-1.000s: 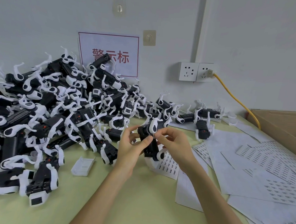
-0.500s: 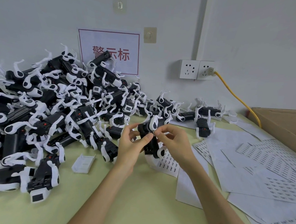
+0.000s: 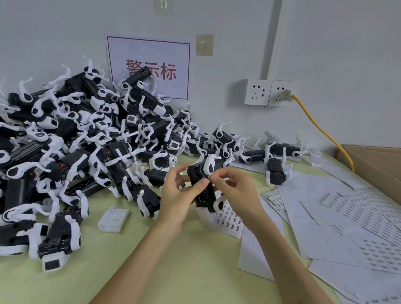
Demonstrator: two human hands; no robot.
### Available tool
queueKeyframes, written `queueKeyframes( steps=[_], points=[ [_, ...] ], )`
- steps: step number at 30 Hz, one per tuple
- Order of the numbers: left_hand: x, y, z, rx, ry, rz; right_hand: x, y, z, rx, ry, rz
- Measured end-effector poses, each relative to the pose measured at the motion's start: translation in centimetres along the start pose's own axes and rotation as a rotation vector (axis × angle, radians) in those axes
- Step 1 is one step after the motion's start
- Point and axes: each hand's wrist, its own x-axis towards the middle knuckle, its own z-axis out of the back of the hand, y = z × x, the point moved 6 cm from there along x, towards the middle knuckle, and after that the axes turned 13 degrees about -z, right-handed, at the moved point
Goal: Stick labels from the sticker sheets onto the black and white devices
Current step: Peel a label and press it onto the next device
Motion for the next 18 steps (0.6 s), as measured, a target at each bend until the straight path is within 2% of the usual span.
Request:
queueKeyframes(
  steps=[18],
  points=[
    [-0.03,-0.07,0.06,0.036,-0.003,-0.026,-0.08,-0.02,-0.06,-0.008,-0.024,0.003]
  ],
)
